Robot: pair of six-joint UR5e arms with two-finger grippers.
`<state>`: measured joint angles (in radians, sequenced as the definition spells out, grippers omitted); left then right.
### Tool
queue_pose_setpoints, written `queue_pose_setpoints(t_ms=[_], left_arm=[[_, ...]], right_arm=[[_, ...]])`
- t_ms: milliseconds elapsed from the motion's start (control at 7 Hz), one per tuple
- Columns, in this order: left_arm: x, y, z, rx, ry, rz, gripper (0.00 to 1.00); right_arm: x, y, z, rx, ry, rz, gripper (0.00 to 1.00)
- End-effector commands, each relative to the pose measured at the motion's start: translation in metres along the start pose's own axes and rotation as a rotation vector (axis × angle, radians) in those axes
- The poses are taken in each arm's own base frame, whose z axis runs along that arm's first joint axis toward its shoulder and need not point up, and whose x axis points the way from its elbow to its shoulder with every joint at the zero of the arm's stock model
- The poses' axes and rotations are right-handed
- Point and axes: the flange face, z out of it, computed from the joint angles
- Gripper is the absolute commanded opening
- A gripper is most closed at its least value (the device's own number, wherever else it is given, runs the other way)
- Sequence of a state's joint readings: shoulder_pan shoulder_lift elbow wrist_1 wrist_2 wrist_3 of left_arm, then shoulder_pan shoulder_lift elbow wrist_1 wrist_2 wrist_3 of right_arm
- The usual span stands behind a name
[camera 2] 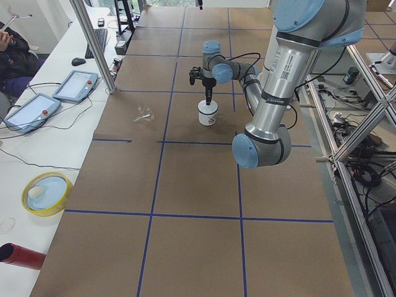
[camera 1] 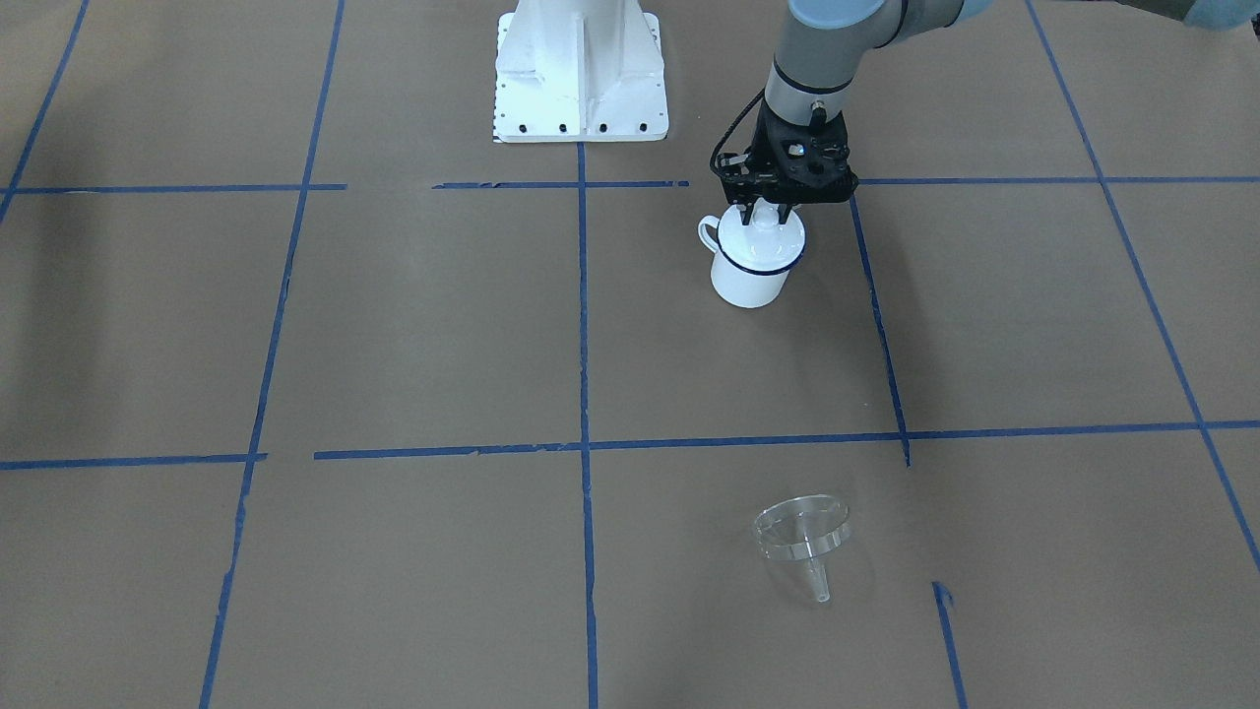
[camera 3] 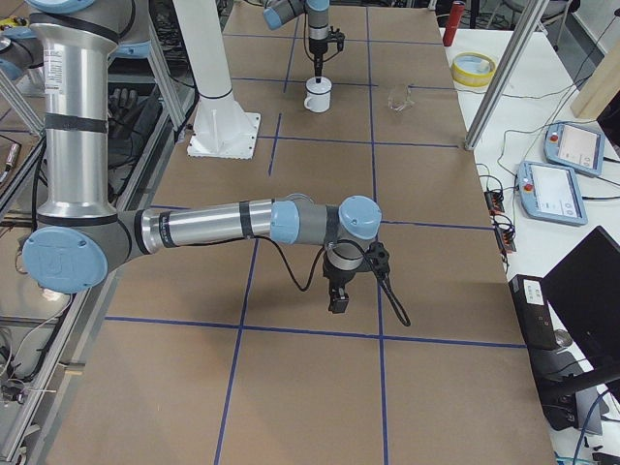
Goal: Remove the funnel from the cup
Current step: 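Lower the white funnel into the mug's opening and settle it, then open the left gripper and withdraw it away from the mug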
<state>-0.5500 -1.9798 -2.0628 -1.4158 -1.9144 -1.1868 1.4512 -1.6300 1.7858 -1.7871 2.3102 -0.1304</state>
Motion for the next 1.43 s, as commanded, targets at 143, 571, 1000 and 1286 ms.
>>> queue_pose_setpoints(t_ms=[143,571,1000,1286], left_arm=[[-0.015,-0.016,-0.021,0.041,0.011,-0.019,0.99],[-0.176,-0.106,-0.09,0.058,0.0,0.2,1.0],[-0.417,-0.126,-0.121,0.02,-0.039,0.234,1.0],[-0.534,-0.104,-0.098,-0.046,-0.064,0.053,1.0]], right_arm=[[0.0,0.0,0.0,0.001,0.0,-0.001,1.0],[0.0,0.0,0.0,0.001,0.0,-0.001,1.0],[0.0,0.0,0.0,-0.001,0.0,0.0,1.0],[0.0,0.0,0.0,0.001,0.0,-0.001,1.0]])
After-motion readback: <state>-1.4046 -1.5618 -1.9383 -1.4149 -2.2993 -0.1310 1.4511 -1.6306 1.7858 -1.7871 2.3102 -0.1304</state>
